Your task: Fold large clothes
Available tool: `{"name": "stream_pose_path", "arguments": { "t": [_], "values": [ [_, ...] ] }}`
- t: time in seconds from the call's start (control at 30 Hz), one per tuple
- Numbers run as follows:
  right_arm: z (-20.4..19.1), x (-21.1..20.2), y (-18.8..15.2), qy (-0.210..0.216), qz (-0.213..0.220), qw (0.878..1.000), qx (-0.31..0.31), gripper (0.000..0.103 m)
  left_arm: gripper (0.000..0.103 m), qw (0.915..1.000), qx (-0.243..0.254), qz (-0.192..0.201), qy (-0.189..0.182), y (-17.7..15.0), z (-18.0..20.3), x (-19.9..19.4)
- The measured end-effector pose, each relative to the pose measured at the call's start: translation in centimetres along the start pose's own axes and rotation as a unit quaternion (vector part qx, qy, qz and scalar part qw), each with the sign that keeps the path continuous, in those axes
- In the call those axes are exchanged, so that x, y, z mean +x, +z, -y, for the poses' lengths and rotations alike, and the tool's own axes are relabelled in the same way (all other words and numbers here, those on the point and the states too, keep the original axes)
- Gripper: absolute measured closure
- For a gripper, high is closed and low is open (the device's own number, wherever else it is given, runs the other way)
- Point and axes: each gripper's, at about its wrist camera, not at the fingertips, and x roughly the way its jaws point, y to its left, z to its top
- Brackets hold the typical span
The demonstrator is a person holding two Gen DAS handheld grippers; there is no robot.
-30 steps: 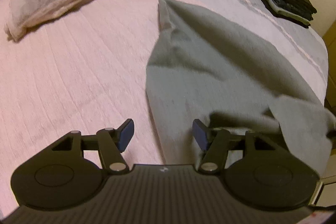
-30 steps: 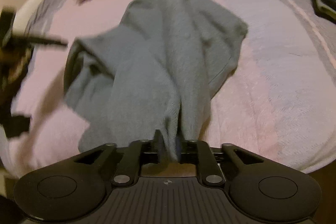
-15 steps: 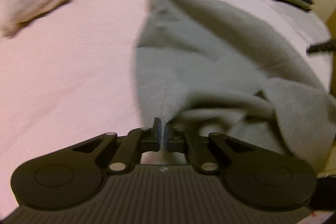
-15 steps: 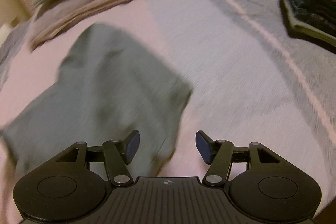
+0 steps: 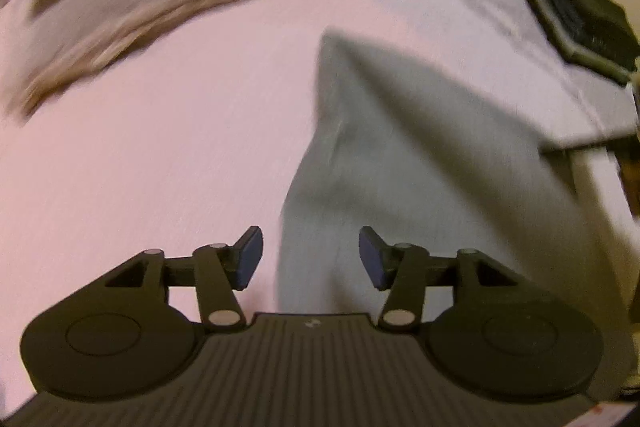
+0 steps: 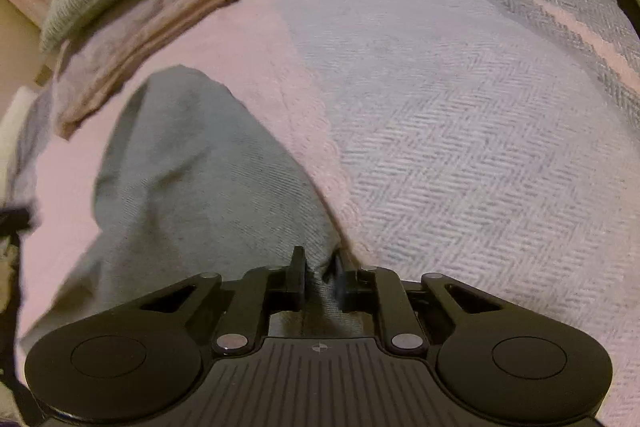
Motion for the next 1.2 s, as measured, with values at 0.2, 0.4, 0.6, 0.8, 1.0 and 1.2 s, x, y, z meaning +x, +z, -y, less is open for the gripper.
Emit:
{"name": "stream_pose_path", "arguments": {
  "t": [0.2,0.4,0.6,0.8,1.0,1.2],
  "values": [
    [-1.2,-4.8,1.3,0.019,0.053,0.998,-0.041,0.097,0.047,0.9984,0.045,0.029,-0.018,8.2,1.8,11.0],
    [-3.6,-9.1,3.7,0.024,0.105,0.990,-0.088,0.097,0.102,0.9993,0.024,-0.004,-0.030,9.6,1.4,15.5],
    [-11.9,-16.2,3.9,0.075,0.165,0.968,-0.174,0.097,0.103,0.9958,-0.011,0.089,-0.020,8.6,-0.7,2.8],
    [-24.5,-17.4,-3.9,0.226,0.066,0.927,-0.291,0.097,0.102,0.9927,-0.028,0.112,0.035,1.8,-4.7,-9.1],
    [-33.4,-11.7,-15.0,0.275,-0.052,0.889,-0.363,0.097,0.098,0.9897,-0.109,0.054,0.076,-9.8,-10.1,-14.1],
    [-39.5,-6.3,-24.0,0.278,-0.125,0.848,-0.434,0.097,0.071,0.9755,-0.199,0.060,0.071,-18.7,-12.2,-19.0]
  ]
}}
